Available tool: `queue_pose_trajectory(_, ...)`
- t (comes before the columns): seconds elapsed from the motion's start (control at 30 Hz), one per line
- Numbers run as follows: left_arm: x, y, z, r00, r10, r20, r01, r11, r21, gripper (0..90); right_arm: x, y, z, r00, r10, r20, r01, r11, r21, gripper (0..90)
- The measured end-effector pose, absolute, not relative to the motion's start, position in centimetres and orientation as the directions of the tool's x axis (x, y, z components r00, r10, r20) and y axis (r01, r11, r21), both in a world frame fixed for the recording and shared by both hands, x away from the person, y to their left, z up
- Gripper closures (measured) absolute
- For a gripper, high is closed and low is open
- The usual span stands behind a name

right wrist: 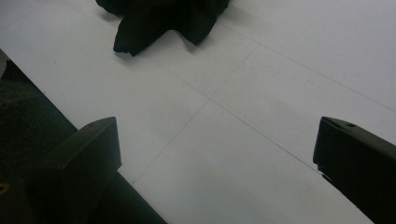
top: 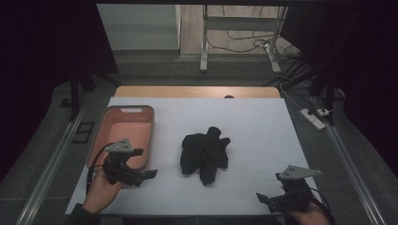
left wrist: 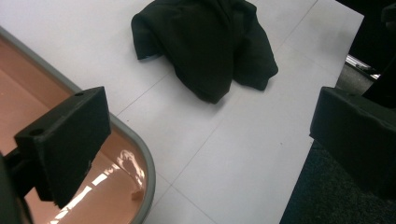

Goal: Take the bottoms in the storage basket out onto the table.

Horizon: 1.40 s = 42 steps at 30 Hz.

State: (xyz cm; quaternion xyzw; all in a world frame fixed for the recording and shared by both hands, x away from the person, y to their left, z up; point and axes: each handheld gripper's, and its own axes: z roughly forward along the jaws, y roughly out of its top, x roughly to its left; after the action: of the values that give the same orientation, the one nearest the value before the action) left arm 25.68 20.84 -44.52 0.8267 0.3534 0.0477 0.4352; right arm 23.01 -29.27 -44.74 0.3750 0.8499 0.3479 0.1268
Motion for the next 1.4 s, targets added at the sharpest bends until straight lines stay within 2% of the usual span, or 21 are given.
queue_pose_trajectory(1.4,22.9,24.5,-45.4,0.679,0.685,-0.265,0.588,-0.291,0.754,0.0,23.0,-29.1,-44.7,-0.683,0.729,0.039,0.552,0.480,0.681,1.0)
